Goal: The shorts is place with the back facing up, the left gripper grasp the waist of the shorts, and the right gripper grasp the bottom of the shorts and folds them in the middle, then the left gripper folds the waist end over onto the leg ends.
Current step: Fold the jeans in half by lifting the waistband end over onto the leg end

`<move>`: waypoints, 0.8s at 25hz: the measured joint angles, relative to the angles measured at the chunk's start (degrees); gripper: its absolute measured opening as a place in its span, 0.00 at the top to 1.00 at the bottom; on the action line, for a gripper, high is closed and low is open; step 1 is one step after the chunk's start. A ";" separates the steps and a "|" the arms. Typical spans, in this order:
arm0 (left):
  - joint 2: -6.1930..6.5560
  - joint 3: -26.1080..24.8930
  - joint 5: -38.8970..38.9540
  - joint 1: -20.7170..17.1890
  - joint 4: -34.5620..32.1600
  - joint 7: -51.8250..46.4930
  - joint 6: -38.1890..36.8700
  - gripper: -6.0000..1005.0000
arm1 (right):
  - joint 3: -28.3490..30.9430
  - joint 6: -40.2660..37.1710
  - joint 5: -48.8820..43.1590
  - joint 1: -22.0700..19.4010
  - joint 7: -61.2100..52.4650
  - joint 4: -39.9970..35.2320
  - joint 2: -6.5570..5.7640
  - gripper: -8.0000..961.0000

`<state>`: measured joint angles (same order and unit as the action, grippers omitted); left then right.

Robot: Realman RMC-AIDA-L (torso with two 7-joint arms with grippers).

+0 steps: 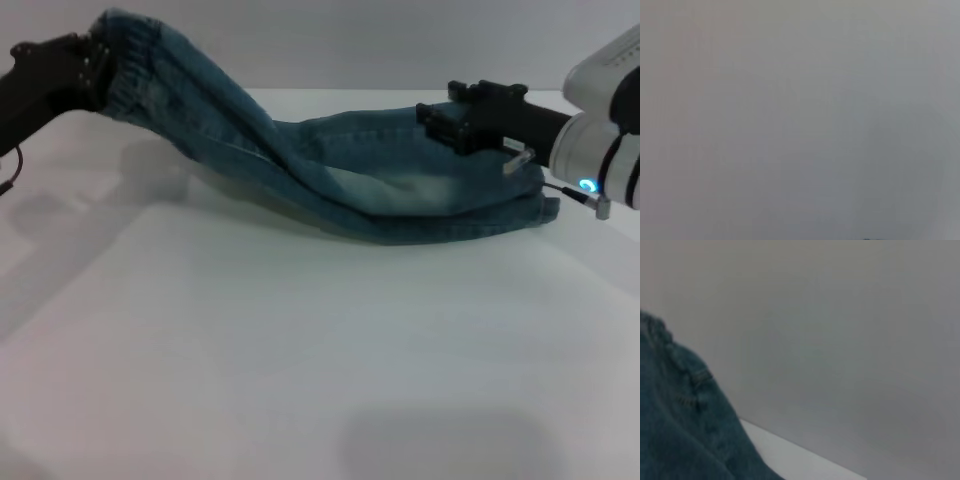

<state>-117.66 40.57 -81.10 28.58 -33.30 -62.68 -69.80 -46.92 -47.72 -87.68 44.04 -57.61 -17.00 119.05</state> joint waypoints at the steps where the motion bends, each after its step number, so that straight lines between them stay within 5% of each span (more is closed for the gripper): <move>1: 0.02 -0.03 0.00 0.18 -0.30 -0.31 -0.28 0.93 | -0.16 0.04 0.01 0.25 0.00 0.30 0.04 0.44; 20: 0.17 -0.05 1.31 1.65 -4.09 -5.53 -6.42 0.94 | -5.89 0.19 0.16 7.05 -0.32 4.60 0.47 0.44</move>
<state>-117.49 40.52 -79.79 30.24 -37.39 -68.21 -76.22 -52.81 -47.53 -87.51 51.09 -57.93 -12.39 119.52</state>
